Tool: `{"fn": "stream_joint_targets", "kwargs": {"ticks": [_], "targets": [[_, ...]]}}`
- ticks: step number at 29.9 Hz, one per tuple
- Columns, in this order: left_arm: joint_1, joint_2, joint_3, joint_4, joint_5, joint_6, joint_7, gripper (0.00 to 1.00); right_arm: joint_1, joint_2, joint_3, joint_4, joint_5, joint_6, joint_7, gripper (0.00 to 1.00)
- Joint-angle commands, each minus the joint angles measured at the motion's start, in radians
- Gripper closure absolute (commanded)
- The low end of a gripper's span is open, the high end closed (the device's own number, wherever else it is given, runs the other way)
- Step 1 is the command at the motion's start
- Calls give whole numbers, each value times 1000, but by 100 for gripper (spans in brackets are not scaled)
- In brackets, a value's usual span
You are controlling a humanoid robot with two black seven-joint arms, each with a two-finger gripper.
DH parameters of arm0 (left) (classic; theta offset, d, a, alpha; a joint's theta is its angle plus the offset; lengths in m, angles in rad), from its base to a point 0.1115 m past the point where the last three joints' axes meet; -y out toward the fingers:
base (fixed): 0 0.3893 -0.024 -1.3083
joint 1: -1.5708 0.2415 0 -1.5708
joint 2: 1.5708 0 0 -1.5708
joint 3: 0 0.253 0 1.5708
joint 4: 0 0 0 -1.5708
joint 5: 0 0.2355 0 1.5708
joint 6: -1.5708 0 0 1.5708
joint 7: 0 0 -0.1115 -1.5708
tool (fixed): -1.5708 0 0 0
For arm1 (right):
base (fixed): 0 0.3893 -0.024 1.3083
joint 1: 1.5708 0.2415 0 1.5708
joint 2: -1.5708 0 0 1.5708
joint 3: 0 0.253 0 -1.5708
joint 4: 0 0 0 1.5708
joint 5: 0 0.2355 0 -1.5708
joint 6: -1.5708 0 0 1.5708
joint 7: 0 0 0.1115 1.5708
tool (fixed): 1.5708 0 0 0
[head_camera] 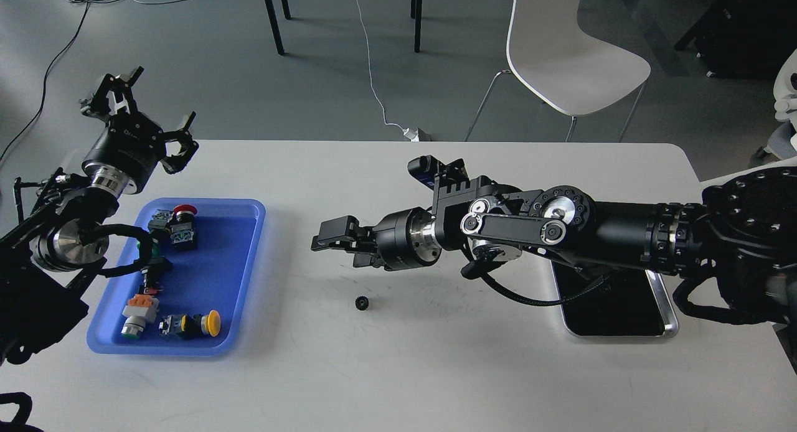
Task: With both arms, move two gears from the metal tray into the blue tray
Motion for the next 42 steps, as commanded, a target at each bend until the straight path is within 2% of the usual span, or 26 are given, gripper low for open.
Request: {"fn": "stream_joint_targets", "kwargs": {"ticks": [1, 6, 10, 16, 22, 25, 29, 33, 42], "targets": [[5, 25, 6, -2, 2, -1, 0, 1, -2, -150, 112, 30, 0, 0, 5, 14], [7, 64, 15, -37, 14, 0, 3, 1, -53, -397, 224, 96, 0, 1, 15, 14], [8, 94, 15, -112, 73, 11, 8, 1, -154, -572, 365, 136, 0, 3, 22, 14], [39, 159, 52, -359, 276, 89, 11, 1, -362, -707, 623, 151, 0, 7, 38, 11], [111, 271, 148, -697, 518, 175, 12, 1, -554, -732, 819, 134, 11, 27, 124, 11], [128, 304, 210, -793, 703, 227, 12, 1, -623, -729, 870, 121, 96, 32, 161, 9], [133, 318, 274, -829, 967, 270, 9, 2, -647, -718, 881, 56, 227, 38, 180, 8], [159, 300, 300, -873, 1265, 333, 12, 2, -645, -677, 884, -56, 313, 105, 207, 8], [205, 193, 305, -892, 1995, 404, 25, 2, -653, -631, 887, -159, 377, 175, 210, 7]]}}
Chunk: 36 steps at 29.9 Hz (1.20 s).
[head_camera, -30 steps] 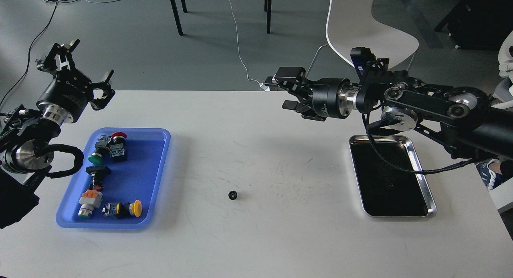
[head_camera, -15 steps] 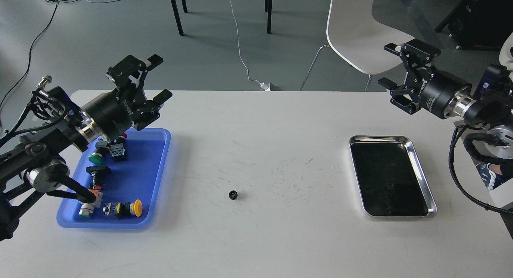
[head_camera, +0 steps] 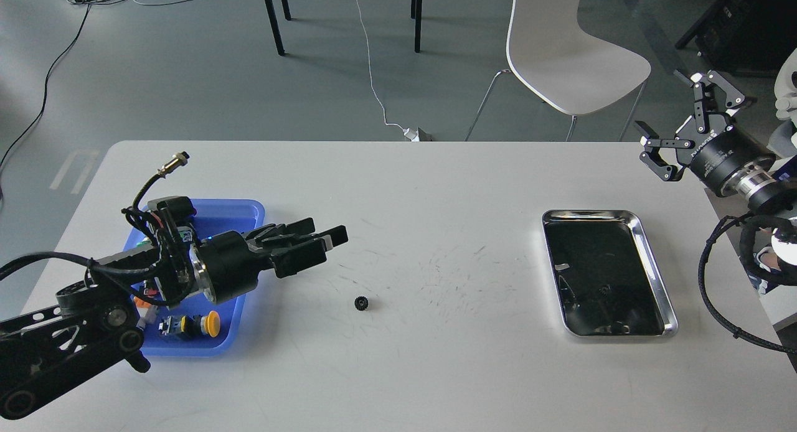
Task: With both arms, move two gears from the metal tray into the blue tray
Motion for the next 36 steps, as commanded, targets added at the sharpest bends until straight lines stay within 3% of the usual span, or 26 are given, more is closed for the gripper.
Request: {"fn": "stream_joint_targets", "kwargs": {"ticks": [1, 3, 28, 36], "targets": [[15, -47, 5, -1, 260, 11, 2, 2, -10, 20, -1, -18, 2, 12, 0, 7], [15, -66, 18, 4, 365, 10, 2, 2, -13, 26, -1, -18, 2, 12, 0, 7], [72, -279, 36, 266, 365, 25, 2, 5, -50, 28, -12, -17, 1, 15, 0, 7], [75, -310, 33, 334, 365, 45, 24, 6, -50, 29, -12, -11, 1, 13, 0, 7]]}}
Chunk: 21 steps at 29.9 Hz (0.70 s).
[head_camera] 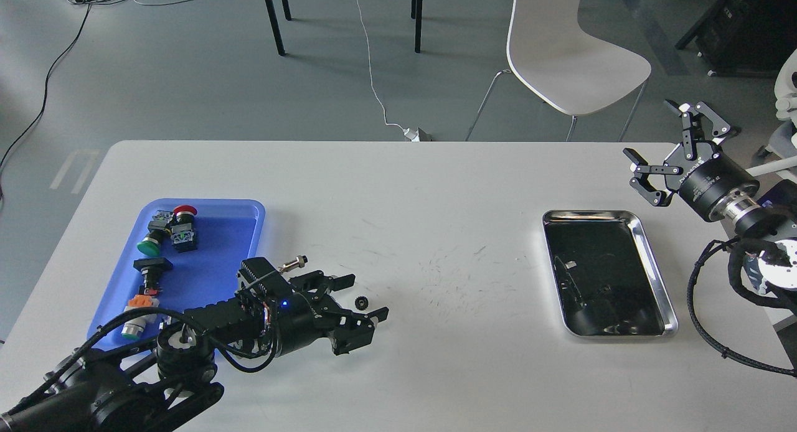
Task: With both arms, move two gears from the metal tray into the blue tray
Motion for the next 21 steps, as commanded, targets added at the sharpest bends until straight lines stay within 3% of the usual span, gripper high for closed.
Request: {"fn": "stream_joint_targets", "kwargs": {"ticks": [1, 7, 21], "targets": [[1, -10, -1, 17, 0, 5, 9, 6, 1, 1, 0, 3, 0, -1, 0, 7], [4, -12, 1, 28, 0, 5, 13, 9, 1, 1, 1, 3, 0, -1, 0, 7], [20, -12, -5, 21, 0, 8, 13, 26, 1, 4, 3, 4, 0, 1, 0, 7]]}}
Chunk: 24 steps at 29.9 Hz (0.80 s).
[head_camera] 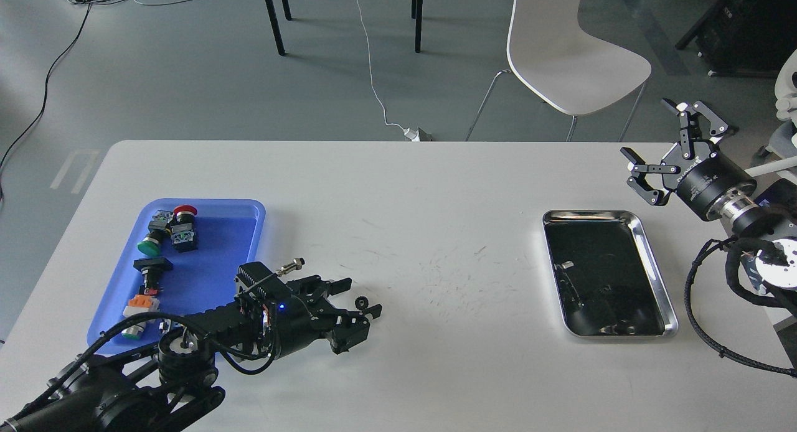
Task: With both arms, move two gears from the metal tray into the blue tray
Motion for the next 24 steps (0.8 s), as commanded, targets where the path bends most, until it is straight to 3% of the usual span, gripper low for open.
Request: {"fn": "stream_joint_targets", "kwargs": {"ticks": [1, 10, 18, 24], "targets": [[2, 0, -2, -3, 0, 3, 0, 26, 0, 0, 0, 0, 0, 1, 0, 7], [-1, 15, -8, -11, 0, 58, -1, 26, 0, 0, 0, 1, 2, 1, 0, 7], [2, 49, -47, -67, 0, 205, -6, 18, 0, 0, 0, 3, 0, 1, 0, 7], [50, 37, -62, -66, 0, 219, -6, 17, 0, 0, 0, 3, 0, 1, 0, 7]]}}
